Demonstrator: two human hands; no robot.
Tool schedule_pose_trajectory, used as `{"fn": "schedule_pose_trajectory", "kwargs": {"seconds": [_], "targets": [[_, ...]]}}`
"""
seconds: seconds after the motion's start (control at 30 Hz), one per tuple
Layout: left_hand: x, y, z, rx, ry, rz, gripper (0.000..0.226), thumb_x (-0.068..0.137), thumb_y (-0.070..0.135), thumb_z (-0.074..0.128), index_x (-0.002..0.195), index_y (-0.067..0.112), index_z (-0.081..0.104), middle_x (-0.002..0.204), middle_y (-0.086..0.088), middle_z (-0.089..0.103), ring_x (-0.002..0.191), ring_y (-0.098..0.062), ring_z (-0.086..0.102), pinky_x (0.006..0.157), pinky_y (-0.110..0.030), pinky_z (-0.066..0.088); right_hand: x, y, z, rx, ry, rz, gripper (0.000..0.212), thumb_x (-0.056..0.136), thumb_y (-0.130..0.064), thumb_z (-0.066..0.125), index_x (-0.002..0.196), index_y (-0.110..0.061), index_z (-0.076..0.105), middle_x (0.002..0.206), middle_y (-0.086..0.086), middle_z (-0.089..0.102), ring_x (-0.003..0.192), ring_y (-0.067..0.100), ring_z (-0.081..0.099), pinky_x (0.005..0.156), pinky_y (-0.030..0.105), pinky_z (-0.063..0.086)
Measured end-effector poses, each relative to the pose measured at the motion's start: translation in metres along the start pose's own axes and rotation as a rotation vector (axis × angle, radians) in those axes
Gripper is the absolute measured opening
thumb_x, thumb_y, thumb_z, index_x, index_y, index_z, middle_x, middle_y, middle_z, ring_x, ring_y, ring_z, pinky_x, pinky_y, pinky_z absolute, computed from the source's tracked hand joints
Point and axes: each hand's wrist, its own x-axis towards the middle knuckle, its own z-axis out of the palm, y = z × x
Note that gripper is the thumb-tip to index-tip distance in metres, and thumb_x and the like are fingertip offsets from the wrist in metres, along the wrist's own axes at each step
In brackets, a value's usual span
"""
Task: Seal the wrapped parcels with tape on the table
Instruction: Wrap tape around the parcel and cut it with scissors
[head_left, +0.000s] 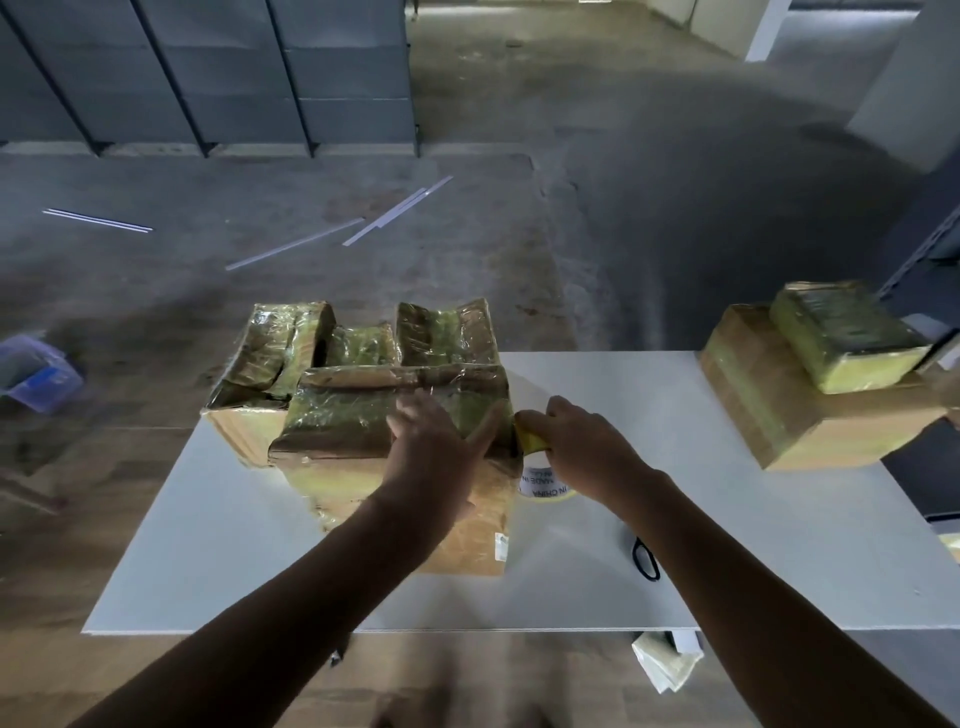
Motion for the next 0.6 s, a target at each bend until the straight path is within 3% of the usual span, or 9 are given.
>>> {"fn": "schedule_pose_trajectory", "kwargs": {"seconds": [0.13,0.27,0.37,0.43,0.6], "targets": [[-0.001,0.007,0.000,-0.055,0.044,-0.050,0.075,0.102,0.027,0.042,0.151,0.026,-0.015,0.141,-0.051,0.014,0.130,-0.065,0.022,0.107,-0.061,0.032,-0.004,0.002,0.005,0.083,0.033,0.035,0.046,0.090,-0.016,0.060,0.132,-0.027,0.047,0.108,0.007,0.051,0.090,0.021,0.056,0.077,0.028,0.046],[-0.016,-0.007,0.006,-0.095,0.070,-0.101,0.068,0.101,0.023,0.037,0.153,0.027,-0.007,0.145,-0.045,0.015,0.133,-0.061,0.024,0.106,-0.058,0.032,-0.012,0.000,0.003,0.285,0.111,0.101,0.053,0.087,-0.007,0.055,0.136,-0.027,0.046,0.114,0.005,0.051,0.098,0.023,0.056,0.082,0.032,0.048],[-0.028,-0.026,0.010,-0.150,0.218,-0.160,0.069,0.089,0.018,0.057,0.151,0.028,0.027,0.133,-0.040,0.044,0.115,-0.057,0.049,0.081,-0.055,0.051,-0.010,-0.008,-0.011,0.425,0.284,0.109,0.057,0.080,0.000,0.054,0.130,-0.026,0.053,0.112,0.004,0.055,0.097,0.022,0.054,0.080,0.030,0.045],[-0.035,-0.038,0.020,-0.199,0.313,-0.162,0.069,0.081,0.017,0.069,0.144,0.025,0.042,0.121,-0.032,0.057,0.102,-0.052,0.059,0.063,-0.051,0.055,-0.004,-0.017,-0.026,0.418,0.371,0.035,0.052,0.078,0.001,0.058,0.124,-0.023,0.059,0.110,0.005,0.060,0.095,0.021,0.056,0.079,0.027,0.044],[-0.063,-0.059,0.046,-0.545,0.689,-0.174,0.054,0.089,0.027,0.060,0.139,0.025,0.042,0.123,-0.018,0.062,0.099,-0.038,0.066,0.053,-0.040,0.056,0.003,-0.051,-0.069,0.492,0.426,-0.131,0.060,0.076,-0.001,0.066,0.128,-0.028,0.057,0.117,-0.001,0.060,0.106,0.015,0.056,0.087,0.026,0.046]]}}
